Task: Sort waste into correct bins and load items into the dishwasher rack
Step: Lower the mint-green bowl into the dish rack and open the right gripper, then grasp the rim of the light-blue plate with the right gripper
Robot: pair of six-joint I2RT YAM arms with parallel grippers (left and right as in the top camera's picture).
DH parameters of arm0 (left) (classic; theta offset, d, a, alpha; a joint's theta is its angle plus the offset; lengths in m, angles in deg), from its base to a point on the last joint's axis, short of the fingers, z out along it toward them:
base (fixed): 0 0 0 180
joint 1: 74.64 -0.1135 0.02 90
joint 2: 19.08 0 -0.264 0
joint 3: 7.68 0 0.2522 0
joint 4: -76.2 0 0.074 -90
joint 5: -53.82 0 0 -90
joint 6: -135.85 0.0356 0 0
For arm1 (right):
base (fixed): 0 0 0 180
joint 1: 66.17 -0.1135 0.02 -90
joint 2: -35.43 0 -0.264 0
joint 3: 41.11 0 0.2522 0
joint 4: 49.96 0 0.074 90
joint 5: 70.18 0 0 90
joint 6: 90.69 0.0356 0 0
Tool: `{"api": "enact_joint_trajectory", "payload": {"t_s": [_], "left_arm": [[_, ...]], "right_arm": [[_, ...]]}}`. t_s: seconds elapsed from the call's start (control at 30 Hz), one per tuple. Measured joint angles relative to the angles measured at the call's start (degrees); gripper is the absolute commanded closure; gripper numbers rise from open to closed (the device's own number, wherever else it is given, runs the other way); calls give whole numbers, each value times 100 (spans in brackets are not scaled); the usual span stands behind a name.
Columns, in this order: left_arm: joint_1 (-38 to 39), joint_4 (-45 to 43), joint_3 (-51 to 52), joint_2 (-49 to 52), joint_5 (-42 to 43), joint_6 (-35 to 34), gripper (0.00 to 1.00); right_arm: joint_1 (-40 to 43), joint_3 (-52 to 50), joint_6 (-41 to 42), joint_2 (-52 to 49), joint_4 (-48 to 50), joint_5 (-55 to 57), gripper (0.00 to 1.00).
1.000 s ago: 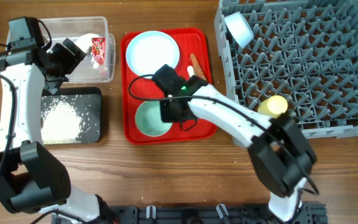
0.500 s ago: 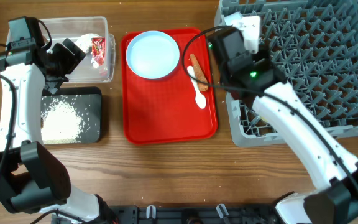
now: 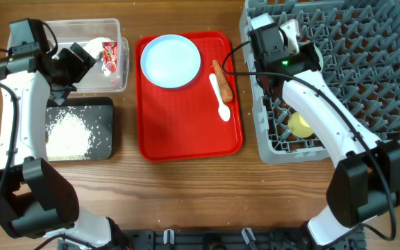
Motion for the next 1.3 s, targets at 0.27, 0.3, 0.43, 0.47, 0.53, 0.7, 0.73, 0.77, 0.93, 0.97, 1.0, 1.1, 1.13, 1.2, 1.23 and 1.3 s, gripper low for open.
{"api": "enact_joint_trajectory", "payload": {"t_s": [0.27,0.3,0.43,0.47,0.53,0.7,0.73,0.77,0.93,0.97,1.0,1.1,1.13,1.2,1.23,1.3], "left_arm": [[0,0,0,0,0,0,0],[0,0,0,0,0,0,0],[0,0,0,0,0,0,0],[0,0,0,0,0,0,0],[0,0,0,0,0,0,0],[0,0,0,0,0,0,0],[0,0,0,0,0,0,0],[0,0,0,0,0,0,0],[0,-2,0,0,0,0,0],[0,0,0,0,-2,0,0],[0,0,0,0,0,0,0],[0,-2,0,0,-2,0,0],[0,0,0,0,0,0,0],[0,0,0,0,0,0,0],[0,0,0,0,0,0,0],[0,-4,0,0,0,0,0]], "right_arm": [[0,-37,-24,-70,243,-103,96],[0,-35,-22,-96,260,-92,96],[-39,-35,-17,-269,295,-87,96],[-111,-35,-17,-269,299,-90,96],[-350,-35,-24,-286,251,22,96],[-1071,-35,-103,-315,195,-11,23],[-1176,-35,-127,-356,188,-92,16],[-1239,-39,-173,-385,188,-262,10],[-1224,-42,-354,-385,186,-887,0],[-1224,-42,-358,-387,188,-966,0],[-1224,-42,-356,-387,190,-1023,0],[-1222,68,-157,-385,94,-1499,0],[-1224,240,-68,-348,7,-1985,0],[-1222,588,138,-17,-149,-3405,0],[-1224,769,229,313,-122,-4389,0],[-1224,890,544,743,667,-5799,17]]}}
